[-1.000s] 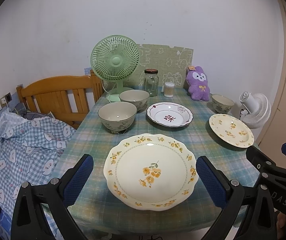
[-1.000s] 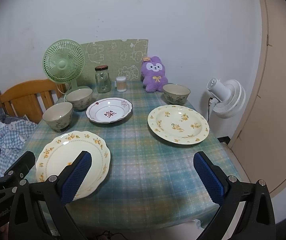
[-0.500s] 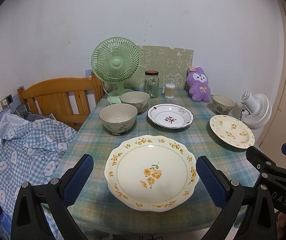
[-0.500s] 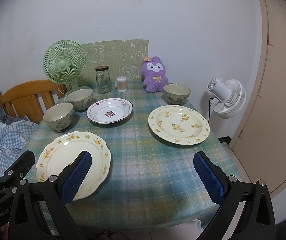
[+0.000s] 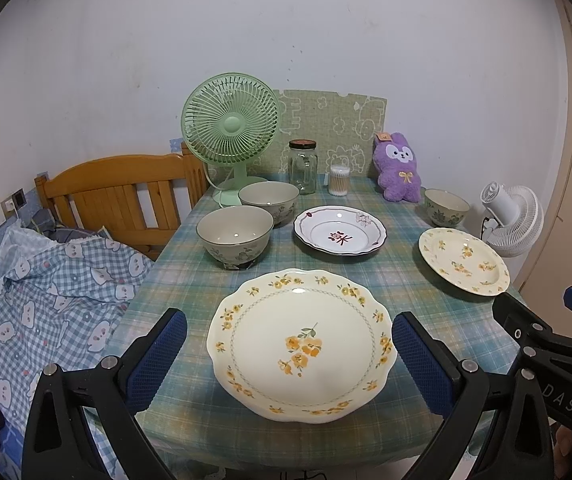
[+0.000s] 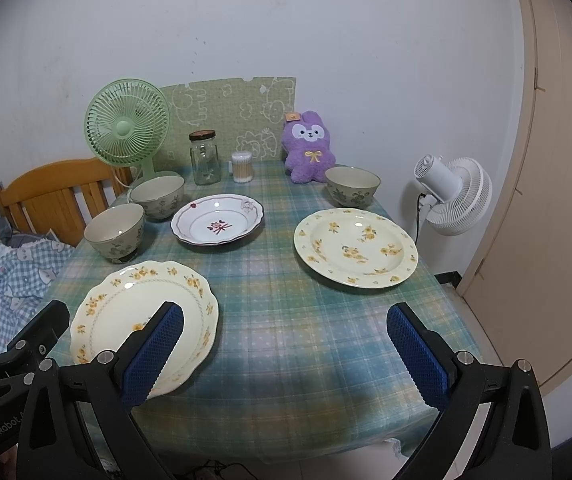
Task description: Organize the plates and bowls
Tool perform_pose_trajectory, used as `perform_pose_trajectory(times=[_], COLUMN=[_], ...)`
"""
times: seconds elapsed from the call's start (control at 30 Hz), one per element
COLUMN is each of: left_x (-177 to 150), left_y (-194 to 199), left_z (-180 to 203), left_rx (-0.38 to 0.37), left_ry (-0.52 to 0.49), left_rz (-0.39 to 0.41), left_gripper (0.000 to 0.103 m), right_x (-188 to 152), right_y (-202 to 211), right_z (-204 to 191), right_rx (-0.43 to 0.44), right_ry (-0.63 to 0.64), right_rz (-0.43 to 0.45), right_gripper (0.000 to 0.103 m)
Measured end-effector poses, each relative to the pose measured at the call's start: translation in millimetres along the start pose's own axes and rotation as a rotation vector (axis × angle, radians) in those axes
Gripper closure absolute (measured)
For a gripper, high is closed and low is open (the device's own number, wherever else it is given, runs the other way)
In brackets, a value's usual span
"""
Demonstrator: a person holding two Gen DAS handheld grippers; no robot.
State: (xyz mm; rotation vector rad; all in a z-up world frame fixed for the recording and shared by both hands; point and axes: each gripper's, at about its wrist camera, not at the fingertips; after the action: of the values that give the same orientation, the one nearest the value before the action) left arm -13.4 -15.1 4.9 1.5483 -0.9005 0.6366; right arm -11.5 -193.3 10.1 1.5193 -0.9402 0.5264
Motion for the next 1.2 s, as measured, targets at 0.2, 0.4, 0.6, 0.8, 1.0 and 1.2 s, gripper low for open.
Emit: perform_pose_trajectory(times=[0.2,0.4,0.6,0.8,1.0,1.2], left_x=[-0.6,-1.0,-3.1,-6.9,-5.3,-0.5], left_y=[0.0,0.1,0.9,2.3,1.1,-4.1], left_z=[-0.5,-0.1,2.4,4.3,-3.0,-7.1], left_rx=[-0.001,-0.001,0.003,0.007,0.019,0.029], left_ry=[0.000,0.000,0.001,-0.005,-0.003,-0.019], left_rz=[0.000,0.000,-0.003,-0.007,-0.021,-0.035], left_gripper=[0.000,0.000,0.000,0.000,0.001,0.005], right_x=[-0.4,-0.4,-0.7,-0.8,1.7,4.6], right_y=[-0.2,-1.0,-0.1,0.6,-1.6,-8.2], right_z=[0.8,5.9,5.6,2.7,-6.3,-17.4], right_rx=[0.000,0.000,0.003,0.003,0.013,0.016], right_ry=[-0.001,-0.005,-0.002,-0.002,0.009,0.015], right_rz=[-0.002,-0.006,-0.008,-0.006,-0.021,-0.033], right_gripper=[0.000,0.000,0.000,0.001,0.002,0.005])
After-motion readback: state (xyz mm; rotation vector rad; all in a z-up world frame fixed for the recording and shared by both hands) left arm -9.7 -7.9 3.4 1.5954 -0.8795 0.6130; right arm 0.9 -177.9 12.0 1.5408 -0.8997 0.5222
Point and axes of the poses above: each gripper's, at about its wrist camera, not at the fingertips, and y roughly against the way its jaws point, z to its right, x to its top, and after that the axes turned 13 degrees about -y, right-handed
